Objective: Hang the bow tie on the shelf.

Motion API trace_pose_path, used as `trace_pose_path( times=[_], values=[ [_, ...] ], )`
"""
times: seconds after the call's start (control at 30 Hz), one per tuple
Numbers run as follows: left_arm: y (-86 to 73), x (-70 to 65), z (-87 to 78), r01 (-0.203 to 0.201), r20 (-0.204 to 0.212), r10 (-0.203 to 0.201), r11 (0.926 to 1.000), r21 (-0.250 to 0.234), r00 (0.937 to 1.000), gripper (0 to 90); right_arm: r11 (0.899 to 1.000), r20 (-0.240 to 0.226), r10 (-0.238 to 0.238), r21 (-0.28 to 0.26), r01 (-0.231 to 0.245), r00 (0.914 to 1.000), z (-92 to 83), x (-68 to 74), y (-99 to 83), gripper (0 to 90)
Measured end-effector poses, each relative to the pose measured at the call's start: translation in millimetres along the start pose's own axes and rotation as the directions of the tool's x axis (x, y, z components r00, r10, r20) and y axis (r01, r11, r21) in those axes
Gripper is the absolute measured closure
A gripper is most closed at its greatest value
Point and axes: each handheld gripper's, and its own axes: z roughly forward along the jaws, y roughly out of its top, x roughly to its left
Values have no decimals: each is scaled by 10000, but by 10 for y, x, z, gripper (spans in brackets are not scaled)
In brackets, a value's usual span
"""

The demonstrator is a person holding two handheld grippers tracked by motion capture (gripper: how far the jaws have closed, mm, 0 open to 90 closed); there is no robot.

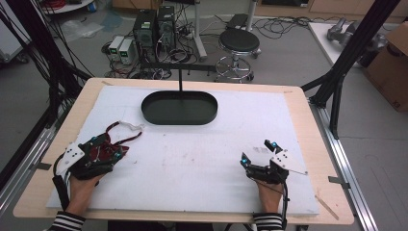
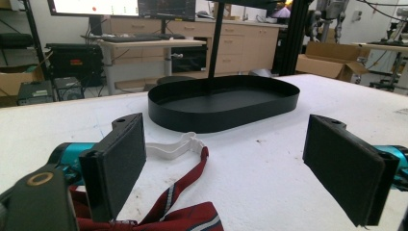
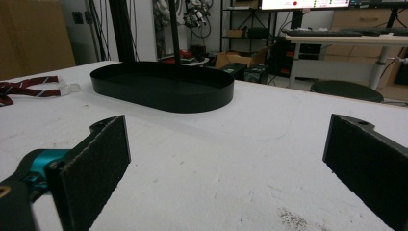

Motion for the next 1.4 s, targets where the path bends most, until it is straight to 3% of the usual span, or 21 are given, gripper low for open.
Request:
trace_pose_path(
  times=[0.27,0.83,1.2,1.4],
  values=[
    [1,6,4,129,-88,-129,9999,18,9999,155,10000,-69,25,-7,-25,10000,-3,-4,-1,15],
    [7,-22,11,-37,-403,42,9999,135,9992,155,10000,-33,15,-70,-15,10000,-8,2,-3,15],
    [151,-5,8,-336,-447,368,9970,692,9983,155,10000,-31,35,-87,-35,10000,-9,-6,-3,15],
    [342,9,110,-720,-303,767,9883,1346,9966,158,9999,-18,31,-99,-32,10000,-9,-6,-3,15]
  ],
)
